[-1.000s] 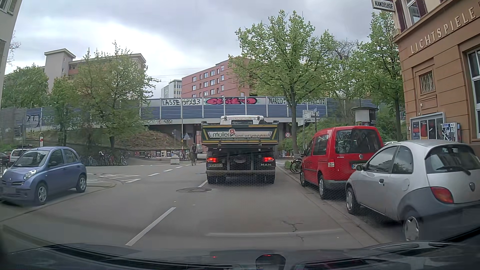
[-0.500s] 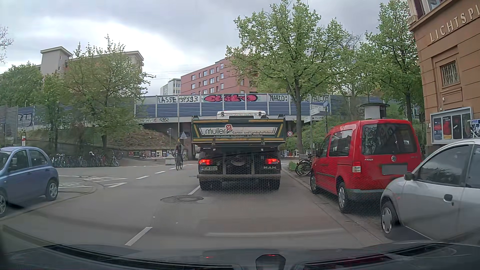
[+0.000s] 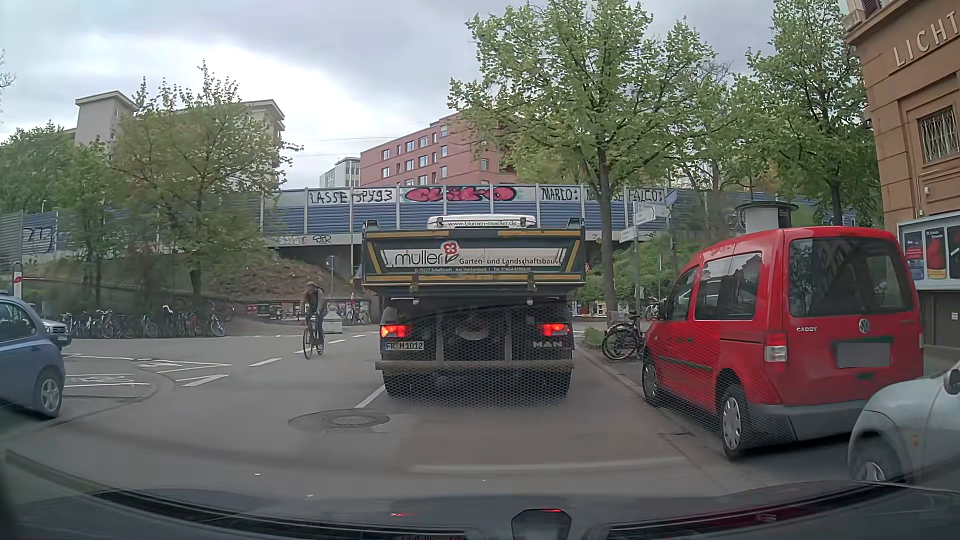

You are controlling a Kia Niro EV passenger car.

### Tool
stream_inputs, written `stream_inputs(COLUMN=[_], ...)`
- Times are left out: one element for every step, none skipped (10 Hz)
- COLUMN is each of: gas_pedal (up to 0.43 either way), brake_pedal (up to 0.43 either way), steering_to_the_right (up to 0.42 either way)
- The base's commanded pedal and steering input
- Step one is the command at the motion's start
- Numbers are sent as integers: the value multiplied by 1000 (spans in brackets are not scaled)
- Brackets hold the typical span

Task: Follow the waypoints while adhering to traffic rules and regulations

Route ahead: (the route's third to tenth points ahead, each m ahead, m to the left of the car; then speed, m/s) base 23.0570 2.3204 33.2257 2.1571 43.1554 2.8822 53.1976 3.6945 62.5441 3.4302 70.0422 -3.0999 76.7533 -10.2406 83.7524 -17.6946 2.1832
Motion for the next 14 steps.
stream_inputs(gas_pedal=[0,0,0,0,0,0,0,0,0,0,0,0,0,0], brake_pedal=[232,220,220,207,183,159,152,140,134,128,128,128,128,128], steering_to_the_right=[0,0,0,1,0,0,0,0,0,1,1,1,1,1])
